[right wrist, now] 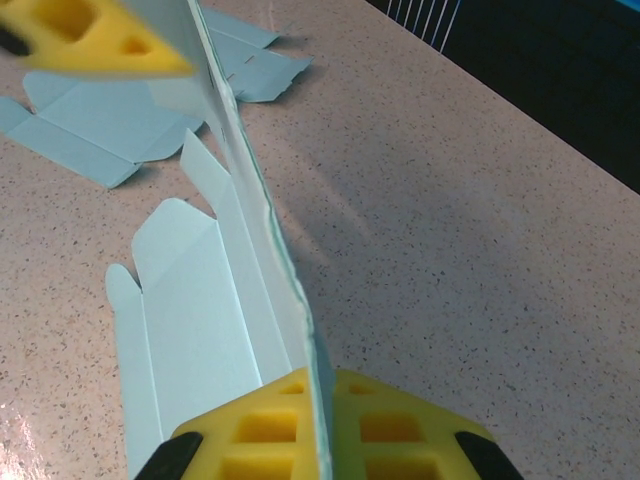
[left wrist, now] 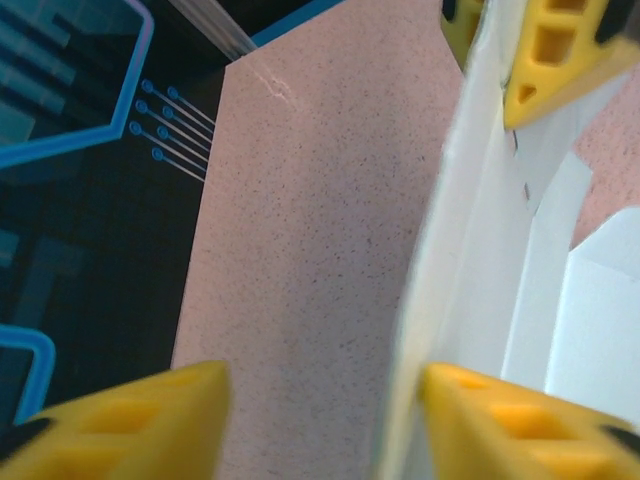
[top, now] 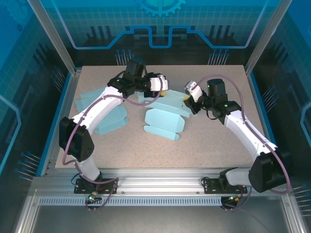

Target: Fold the paper box

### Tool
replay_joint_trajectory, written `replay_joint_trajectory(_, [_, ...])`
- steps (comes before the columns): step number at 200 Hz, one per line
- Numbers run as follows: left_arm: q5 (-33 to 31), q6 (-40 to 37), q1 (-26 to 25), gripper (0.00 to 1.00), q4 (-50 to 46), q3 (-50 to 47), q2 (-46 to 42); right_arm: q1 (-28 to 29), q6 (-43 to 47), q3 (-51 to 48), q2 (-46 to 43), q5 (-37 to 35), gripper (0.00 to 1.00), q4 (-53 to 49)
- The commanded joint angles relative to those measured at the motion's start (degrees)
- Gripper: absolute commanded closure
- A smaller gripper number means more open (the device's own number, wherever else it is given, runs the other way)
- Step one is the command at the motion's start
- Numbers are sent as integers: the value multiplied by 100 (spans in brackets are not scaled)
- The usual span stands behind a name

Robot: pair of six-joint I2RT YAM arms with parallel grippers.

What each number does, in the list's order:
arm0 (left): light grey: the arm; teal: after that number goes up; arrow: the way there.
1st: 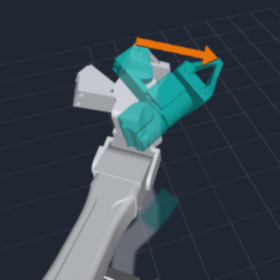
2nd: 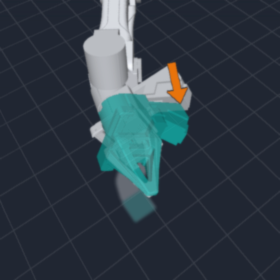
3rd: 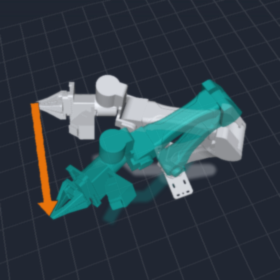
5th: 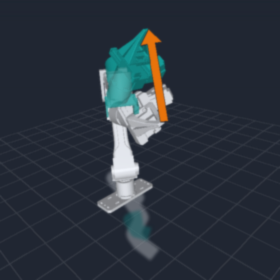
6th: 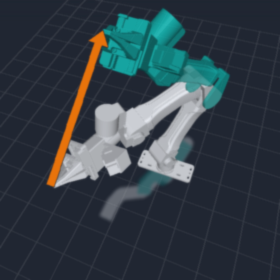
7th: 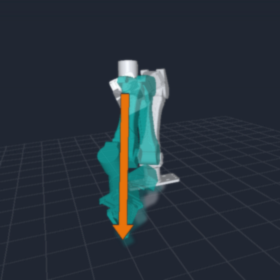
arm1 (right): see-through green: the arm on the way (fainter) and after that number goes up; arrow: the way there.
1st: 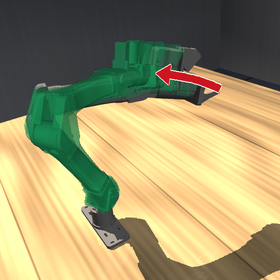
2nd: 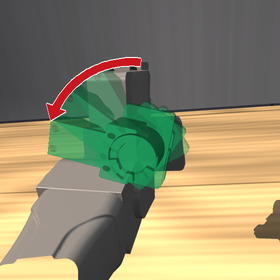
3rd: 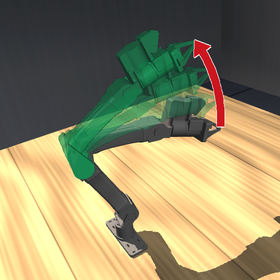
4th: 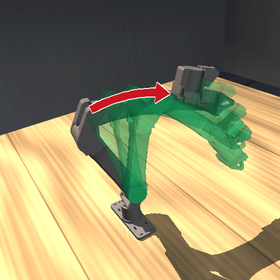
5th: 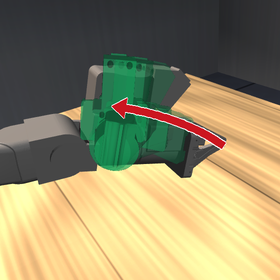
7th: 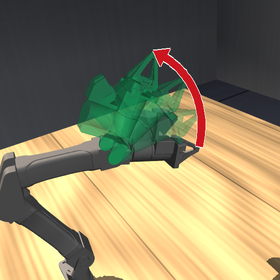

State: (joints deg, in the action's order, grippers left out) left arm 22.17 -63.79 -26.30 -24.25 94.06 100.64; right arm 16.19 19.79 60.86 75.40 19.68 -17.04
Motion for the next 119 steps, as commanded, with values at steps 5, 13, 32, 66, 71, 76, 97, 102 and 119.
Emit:
replay_joint_trajectory(5, [-178,-227,-79,70,-326,248,214,83,103,174,106,19,100,-72])
replay_joint_trajectory(13, [-191,-237,-94,79,-326,243,226,80,95,172,129,26,100,-72])
replay_joint_trajectory(32, [-254,-184,-100,97,-237,181,243,83,78,170,181,10,100,-41])
replay_joint_trajectory(66, [-393,-94,-103,100,197,-140,175,66,-83,115,256,-139,100,109])
replay_joint_trajectory(71, [-413,-70,-103,100,271,-207,168,55,-135,104,265,-155,100,142])
replay_joint_trajectory(76, [-432,-60,-101,100,361,-272,147,52,-189,81,266,-168,97,169])
replay_joint_trajectory(97, [-520,49,-113,100,721,-591,48,21,-538,-83,183,-368,73,312])
replay_joint_trajectory(102, [-530,72,-113,100,794,-671,21,15,-632,-127,137,-440,68,338])
replay_joint_trajectory(119, [-551,153,-134,100,1082,-949,-70,-10,-941,-318,-53,-596,58,429])
